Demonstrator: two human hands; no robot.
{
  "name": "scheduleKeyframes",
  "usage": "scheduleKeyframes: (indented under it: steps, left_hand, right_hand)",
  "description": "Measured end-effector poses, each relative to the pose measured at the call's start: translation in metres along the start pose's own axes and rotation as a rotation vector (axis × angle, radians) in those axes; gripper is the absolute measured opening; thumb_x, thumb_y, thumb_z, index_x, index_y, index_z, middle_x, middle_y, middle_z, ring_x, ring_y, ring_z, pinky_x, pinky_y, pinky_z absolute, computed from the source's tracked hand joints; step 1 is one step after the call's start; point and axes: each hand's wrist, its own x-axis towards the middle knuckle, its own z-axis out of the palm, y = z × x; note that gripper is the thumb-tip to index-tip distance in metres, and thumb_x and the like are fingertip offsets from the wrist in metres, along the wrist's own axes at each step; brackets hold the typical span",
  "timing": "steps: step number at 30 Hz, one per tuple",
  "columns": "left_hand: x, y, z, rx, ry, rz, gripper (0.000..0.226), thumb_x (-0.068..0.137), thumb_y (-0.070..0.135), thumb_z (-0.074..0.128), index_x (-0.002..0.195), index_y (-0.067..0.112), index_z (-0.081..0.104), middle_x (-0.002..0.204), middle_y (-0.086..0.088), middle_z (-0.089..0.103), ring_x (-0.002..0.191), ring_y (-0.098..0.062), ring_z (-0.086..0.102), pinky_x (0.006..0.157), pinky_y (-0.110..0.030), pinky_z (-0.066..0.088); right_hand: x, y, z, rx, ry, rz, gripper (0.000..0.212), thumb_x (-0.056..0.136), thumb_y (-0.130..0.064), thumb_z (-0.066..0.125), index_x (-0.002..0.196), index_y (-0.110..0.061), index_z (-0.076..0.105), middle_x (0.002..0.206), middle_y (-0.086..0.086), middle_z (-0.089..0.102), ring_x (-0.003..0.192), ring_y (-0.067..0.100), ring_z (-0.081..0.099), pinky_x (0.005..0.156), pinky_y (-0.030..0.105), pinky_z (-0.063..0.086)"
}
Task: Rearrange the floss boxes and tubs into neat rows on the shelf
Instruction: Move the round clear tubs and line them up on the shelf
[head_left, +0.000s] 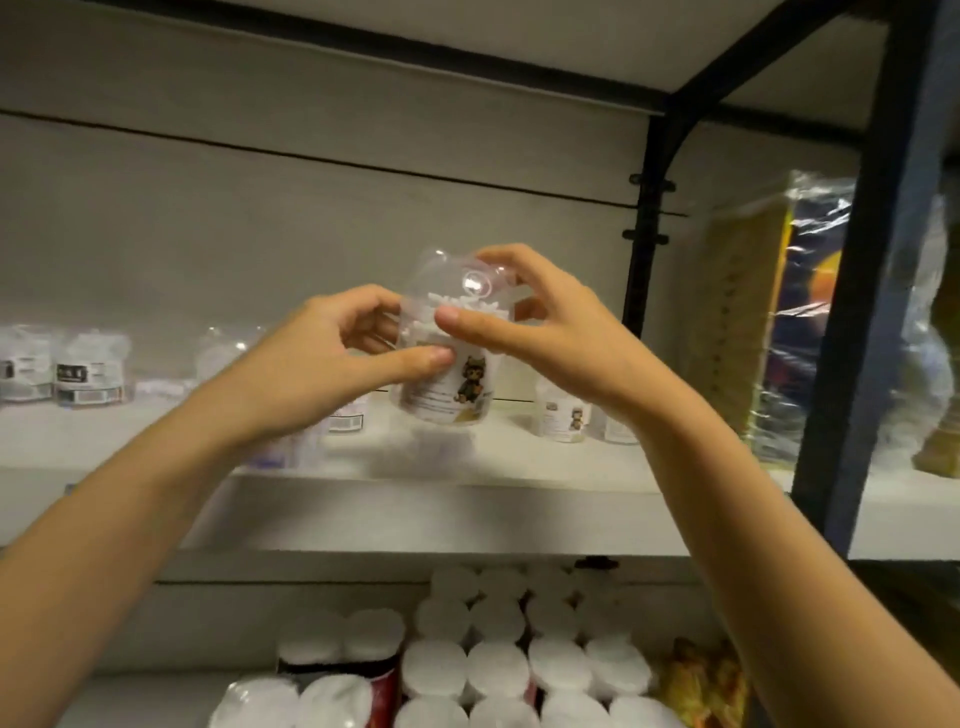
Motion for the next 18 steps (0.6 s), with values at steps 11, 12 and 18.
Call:
scheduleKeyframes:
  steps: [11,12,18]
  left_hand:
    - [0.055,0.023,0.100,0.172,-0.102,-0.131,0.063,0.068,0.050,0.070,0.121,0.028,0.045,0.096,-0.006,0.067,0.089,-0.019,0.064,0.089,-0.038,0.049]
    - [0.060,0.020,0.106,0.190,-0.134,-0.146,0.058,0.073,0.047,0.068,0.122,0.028,0.044,0.095,-0.004,0.067,0.088,-0.018,0.063,0.091,-0.037,0.048]
    - [0.064,-0.002,0.140,0.241,-0.276,-0.258,0.055,0.082,0.044,0.061,0.128,0.019,0.044,0.095,0.004,0.064,0.094,-0.019,0.061,0.093,-0.036,0.045]
  right_hand:
    - [-0.007,0.091,-0.073,0.000,-0.072,0.138,0.079,0.051,-0.069,0.069,0.117,-0.033,0.044,0.118,-0.009,0.057,0.094,0.010,0.064,0.088,0.040,0.053]
    - [-0.007,0.099,-0.075,-0.004,-0.089,0.164,0.079,0.049,-0.070,0.069,0.114,-0.032,0.044,0.115,-0.008,0.058,0.093,0.011,0.065,0.088,0.042,0.053]
    - [-0.021,0.135,-0.072,-0.028,-0.238,0.273,0.067,0.073,-0.048,0.070,0.127,-0.022,0.040,0.122,-0.003,0.053,0.102,0.015,0.059,0.092,0.039,0.050]
